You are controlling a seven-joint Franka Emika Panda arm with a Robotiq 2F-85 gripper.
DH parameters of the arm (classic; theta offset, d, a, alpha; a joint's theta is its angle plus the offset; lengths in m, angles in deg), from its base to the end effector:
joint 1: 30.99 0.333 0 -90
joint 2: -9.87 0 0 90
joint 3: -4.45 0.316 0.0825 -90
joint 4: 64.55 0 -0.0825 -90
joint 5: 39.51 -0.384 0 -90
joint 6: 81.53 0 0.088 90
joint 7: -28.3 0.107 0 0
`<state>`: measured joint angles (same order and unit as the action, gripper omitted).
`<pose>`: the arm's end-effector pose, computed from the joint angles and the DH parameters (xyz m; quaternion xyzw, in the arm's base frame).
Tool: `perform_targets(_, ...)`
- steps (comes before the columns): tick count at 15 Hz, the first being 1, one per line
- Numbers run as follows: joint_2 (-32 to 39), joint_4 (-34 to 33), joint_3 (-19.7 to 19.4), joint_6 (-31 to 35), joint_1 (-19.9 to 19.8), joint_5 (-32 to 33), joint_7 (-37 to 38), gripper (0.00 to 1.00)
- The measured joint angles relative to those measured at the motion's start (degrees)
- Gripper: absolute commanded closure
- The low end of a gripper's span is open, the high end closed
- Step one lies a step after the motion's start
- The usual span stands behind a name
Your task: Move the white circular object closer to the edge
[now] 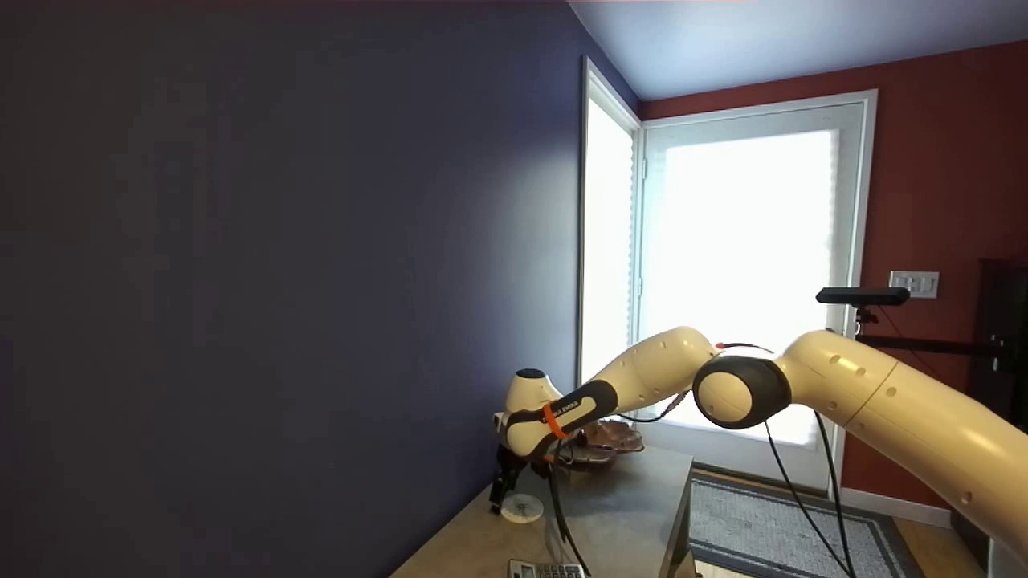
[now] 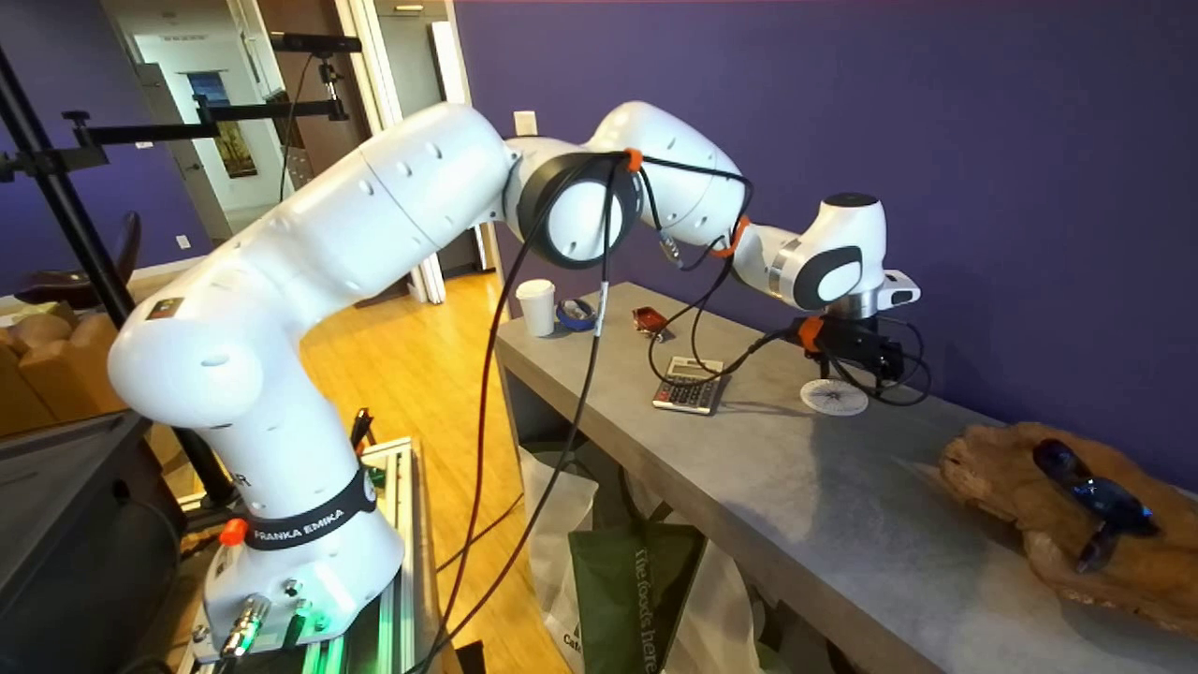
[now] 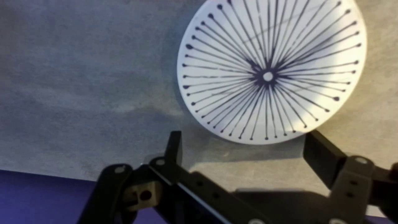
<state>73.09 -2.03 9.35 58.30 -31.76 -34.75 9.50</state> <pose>0.7902 0.0327 0.1637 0.9724 0.1974 0.1239 0.0115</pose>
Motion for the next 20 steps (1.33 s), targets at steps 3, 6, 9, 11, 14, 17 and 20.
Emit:
perform_targets(3,0.9,-1.2,0.3,-0.5,-0.1,0.0,-0.2,0.0)
perform_targets(6,1.0,-2.2,0.4,-3.9,-0.1,0.0,-0.2,0.0)
perform_targets(9,1.0,-3.6,0.3,-10.0,-0.1,0.0,-0.2,0.0)
perform_targets(11,1.0,-4.5,0.0,-13.8,0.0,0.0,-0.2,0.0)
perform_targets(14,1.0,-5.4,-0.7,-18.2,0.0,0.0,0.1,0.0)
perform_targets(17,0.8,-5.8,-1.3,-21.2,-0.1,0.0,0.4,0.0)
perform_targets(20,0.7,-5.7,-1.6,-22.1,-0.5,0.0,1.1,0.0)
